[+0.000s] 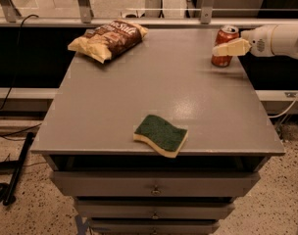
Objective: Move coke can near brown chip bag
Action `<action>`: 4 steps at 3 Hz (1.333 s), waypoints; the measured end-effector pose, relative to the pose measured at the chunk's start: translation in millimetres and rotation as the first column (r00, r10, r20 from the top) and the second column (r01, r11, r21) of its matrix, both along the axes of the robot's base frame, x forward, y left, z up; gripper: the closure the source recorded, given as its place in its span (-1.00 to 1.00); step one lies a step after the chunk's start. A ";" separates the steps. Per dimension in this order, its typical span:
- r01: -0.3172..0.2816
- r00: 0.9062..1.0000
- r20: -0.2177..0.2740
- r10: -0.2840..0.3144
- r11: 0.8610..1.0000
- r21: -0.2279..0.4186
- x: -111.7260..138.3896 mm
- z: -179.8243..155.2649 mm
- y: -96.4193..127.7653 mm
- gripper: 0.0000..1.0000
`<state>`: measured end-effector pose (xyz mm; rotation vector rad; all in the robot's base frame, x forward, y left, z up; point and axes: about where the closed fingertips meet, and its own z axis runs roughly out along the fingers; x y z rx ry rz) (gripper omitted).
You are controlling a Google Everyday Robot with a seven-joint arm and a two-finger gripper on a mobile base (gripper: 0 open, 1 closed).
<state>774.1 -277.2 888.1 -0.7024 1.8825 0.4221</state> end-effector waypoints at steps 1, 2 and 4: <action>-0.016 1.000 -0.004 0.017 0.999 0.031 0.9 0.3 8.6 -0.16; -0.026 1.000 -0.006 0.026 0.998 0.051 -2.9 3.2 11.5 0.30; -0.055 0.998 0.047 0.053 0.996 0.063 -14.7 31.4 16.7 1.00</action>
Offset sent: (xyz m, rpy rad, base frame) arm -0.0106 0.0076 0.0114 0.0729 0.0034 0.0264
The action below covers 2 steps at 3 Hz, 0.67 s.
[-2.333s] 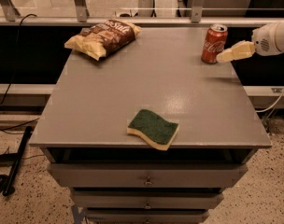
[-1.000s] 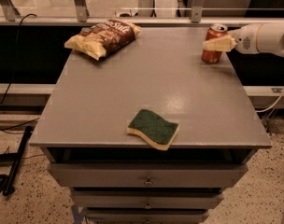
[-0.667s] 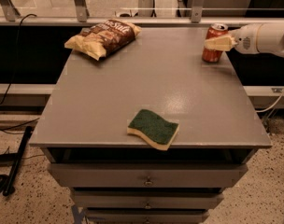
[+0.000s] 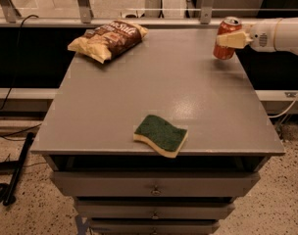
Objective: Move coke can near brown chip bag
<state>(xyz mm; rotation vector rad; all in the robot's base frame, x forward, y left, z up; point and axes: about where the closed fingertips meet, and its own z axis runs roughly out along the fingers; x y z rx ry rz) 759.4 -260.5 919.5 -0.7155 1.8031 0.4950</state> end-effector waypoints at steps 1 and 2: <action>-0.001 1.000 0.000 0.001 1.000 0.002 0.3 -0.4 0.9 1.00; -0.069 0.997 0.042 0.067 0.997 0.026 15.1 1.1 40.1 1.00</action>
Offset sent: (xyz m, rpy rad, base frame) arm 0.0343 0.0906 0.0067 0.0647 -0.1128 0.1607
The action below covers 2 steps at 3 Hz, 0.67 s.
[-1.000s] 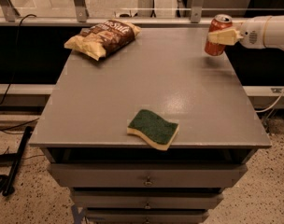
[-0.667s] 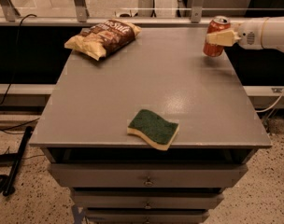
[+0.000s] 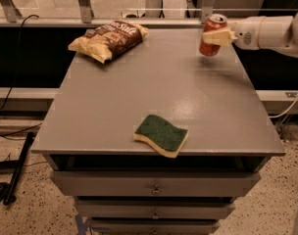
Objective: Move coke can near brown chip bag
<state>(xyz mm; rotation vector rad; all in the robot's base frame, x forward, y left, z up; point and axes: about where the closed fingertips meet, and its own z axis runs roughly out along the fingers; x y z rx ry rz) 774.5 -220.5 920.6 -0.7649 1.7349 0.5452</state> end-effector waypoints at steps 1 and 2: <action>-0.093 0.995 0.042 0.092 0.995 0.019 13.5 3.0 51.2 1.00; -0.205 0.976 0.089 0.201 0.978 0.034 26.2 9.2 109.7 1.00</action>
Offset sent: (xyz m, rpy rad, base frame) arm 0.0429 0.1645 0.0221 0.0658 -0.1422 0.3225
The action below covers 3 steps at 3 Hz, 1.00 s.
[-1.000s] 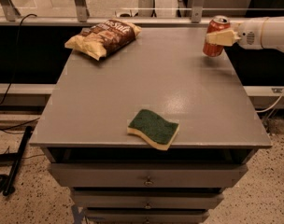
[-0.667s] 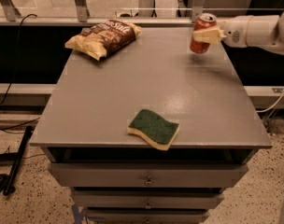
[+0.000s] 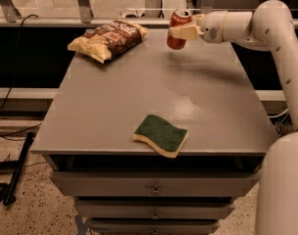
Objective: Move coke can near brown chip bag
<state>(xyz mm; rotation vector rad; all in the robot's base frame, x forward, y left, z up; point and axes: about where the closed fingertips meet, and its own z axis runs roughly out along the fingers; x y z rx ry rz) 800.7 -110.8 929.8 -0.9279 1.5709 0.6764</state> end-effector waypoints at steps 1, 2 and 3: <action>-0.102 0.995 0.024 0.102 0.995 -0.008 5.9 0.4 48.6 1.00; -0.175 0.984 0.013 0.176 0.984 -0.038 9.0 -12.7 84.8 1.00; -0.226 0.974 0.002 0.227 0.971 -0.071 9.0 -22.5 109.4 1.00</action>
Offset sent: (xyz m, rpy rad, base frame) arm 0.0210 0.1158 -0.0226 -0.0752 -0.0093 0.2564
